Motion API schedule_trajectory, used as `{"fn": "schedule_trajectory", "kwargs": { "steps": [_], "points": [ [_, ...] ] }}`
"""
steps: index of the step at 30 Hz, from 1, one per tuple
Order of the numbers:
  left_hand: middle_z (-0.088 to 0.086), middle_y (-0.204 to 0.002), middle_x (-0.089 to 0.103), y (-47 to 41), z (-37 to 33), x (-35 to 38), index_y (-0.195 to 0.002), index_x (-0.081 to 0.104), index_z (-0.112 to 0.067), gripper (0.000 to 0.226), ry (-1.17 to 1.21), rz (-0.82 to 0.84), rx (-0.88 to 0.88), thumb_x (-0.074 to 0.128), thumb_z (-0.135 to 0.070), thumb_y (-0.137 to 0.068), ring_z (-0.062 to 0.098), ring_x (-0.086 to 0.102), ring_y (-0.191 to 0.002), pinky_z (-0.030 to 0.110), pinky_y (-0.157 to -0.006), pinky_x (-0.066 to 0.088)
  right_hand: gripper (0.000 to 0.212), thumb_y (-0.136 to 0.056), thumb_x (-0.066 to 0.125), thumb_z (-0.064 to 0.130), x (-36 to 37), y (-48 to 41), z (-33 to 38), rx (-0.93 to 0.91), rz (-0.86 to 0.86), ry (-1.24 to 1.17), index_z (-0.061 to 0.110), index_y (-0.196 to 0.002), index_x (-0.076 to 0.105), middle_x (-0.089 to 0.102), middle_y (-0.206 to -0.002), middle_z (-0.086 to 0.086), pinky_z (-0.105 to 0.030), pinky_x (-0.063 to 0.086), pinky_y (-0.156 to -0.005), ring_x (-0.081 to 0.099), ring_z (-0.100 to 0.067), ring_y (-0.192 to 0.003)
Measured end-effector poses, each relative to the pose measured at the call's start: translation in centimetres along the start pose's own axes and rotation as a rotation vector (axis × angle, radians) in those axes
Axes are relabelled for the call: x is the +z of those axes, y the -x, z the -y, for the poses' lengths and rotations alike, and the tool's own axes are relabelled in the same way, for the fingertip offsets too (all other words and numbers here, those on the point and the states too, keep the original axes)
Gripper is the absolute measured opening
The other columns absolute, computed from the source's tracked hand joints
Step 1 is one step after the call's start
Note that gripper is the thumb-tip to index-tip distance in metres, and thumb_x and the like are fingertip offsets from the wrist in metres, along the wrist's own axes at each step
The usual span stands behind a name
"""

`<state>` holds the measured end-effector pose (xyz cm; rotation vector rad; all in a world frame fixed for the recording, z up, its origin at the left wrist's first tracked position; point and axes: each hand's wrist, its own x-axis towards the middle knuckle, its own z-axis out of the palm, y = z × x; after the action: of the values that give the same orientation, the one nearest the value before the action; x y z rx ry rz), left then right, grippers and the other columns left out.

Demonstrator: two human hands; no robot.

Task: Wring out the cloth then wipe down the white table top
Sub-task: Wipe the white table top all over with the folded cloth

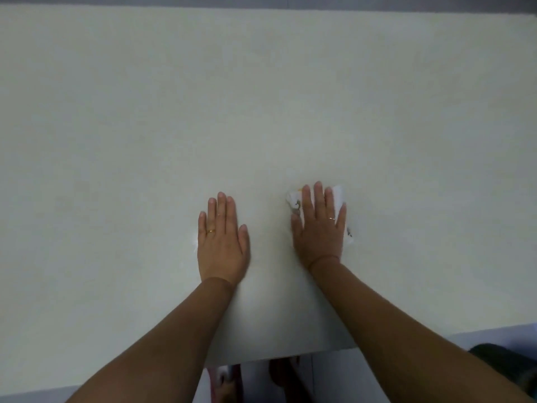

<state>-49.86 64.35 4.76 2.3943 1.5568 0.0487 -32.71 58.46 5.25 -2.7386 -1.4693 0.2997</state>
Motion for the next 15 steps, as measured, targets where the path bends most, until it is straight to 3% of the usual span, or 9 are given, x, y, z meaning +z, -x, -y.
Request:
{"fn": "schedule_trajectory", "kwargs": {
  "steps": [2, 4, 7, 9, 11, 15],
  "points": [
    [0.012, -0.159, 0.013, 0.0, 0.0, 0.2, -0.15, 0.018, -0.006, 0.062, -0.028, 0.007, -0.005, 0.017, -0.035, -0.095, 0.023, 0.007, -0.147, 0.036, -0.119, -0.003, 0.061, -0.094, 0.029, 0.042, 0.7, 1.7, 3.3, -0.034, -0.027, 0.021, 0.019, -0.149, 0.02, 0.018, -0.157, -0.008, -0.056, 0.01, -0.114, 0.016, -0.029, -0.145],
    [0.012, -0.159, 0.011, 0.1, 0.0, 0.2, -0.151, 0.015, -0.006, 0.063, -0.061, 0.02, 0.0, 0.016, -0.034, -0.094, 0.024, 0.004, -0.147, 0.038, -0.119, -0.002, 0.06, -0.092, 0.03, 0.044, 0.8, 3.3, 4.7, -0.311, 0.004, 0.056, 0.019, -0.147, 0.029, 0.027, -0.155, -0.008, -0.058, 0.022, -0.112, 0.024, -0.029, -0.143],
    [0.011, -0.159, 0.011, 0.1, 0.0, -0.1, -0.151, 0.016, -0.007, 0.063, -0.048, 0.032, 0.001, 0.017, -0.034, -0.094, 0.024, 0.004, -0.148, 0.04, -0.12, 0.002, 0.054, -0.092, 0.038, 0.041, -0.1, 1.6, 2.2, -0.621, 0.032, 0.034, 0.022, -0.142, 0.04, 0.035, -0.151, -0.004, -0.052, 0.027, -0.111, 0.031, -0.025, -0.14],
    [0.011, -0.159, 0.013, 0.1, -0.1, -0.2, -0.151, 0.018, -0.007, 0.063, -0.027, 0.028, -0.012, 0.019, -0.034, -0.094, 0.023, 0.006, -0.147, 0.04, -0.12, 0.004, 0.051, -0.093, 0.04, 0.038, -0.7, -1.0, 0.0, -0.67, -0.009, 0.086, 0.022, -0.141, 0.042, 0.037, -0.15, -0.004, -0.053, 0.027, -0.111, 0.033, -0.026, -0.139],
    [0.01, -0.159, 0.015, 0.0, -0.3, -0.3, -0.15, 0.019, -0.007, 0.062, -0.021, 0.027, -0.019, 0.021, -0.034, -0.094, 0.024, 0.008, -0.147, 0.04, -0.12, 0.004, 0.052, -0.094, 0.043, 0.035, -1.4, -4.2, -1.8, -0.504, 0.014, 0.069, 0.02, -0.144, 0.037, 0.032, -0.152, -0.005, -0.055, 0.025, -0.111, 0.029, -0.028, -0.141],
    [0.009, -0.159, 0.014, 0.0, -0.2, -0.1, -0.151, 0.018, -0.007, 0.062, -0.027, 0.034, -0.022, 0.023, -0.033, -0.094, 0.024, 0.008, -0.148, 0.039, -0.12, 0.004, 0.058, -0.097, 0.031, 0.039, -1.1, -5.9, 0.8, 0.07, -0.005, -0.016, 0.022, -0.15, 0.014, 0.01, -0.159, -0.004, -0.051, 0.003, -0.116, 0.008, -0.024, -0.146]
  ]
}}
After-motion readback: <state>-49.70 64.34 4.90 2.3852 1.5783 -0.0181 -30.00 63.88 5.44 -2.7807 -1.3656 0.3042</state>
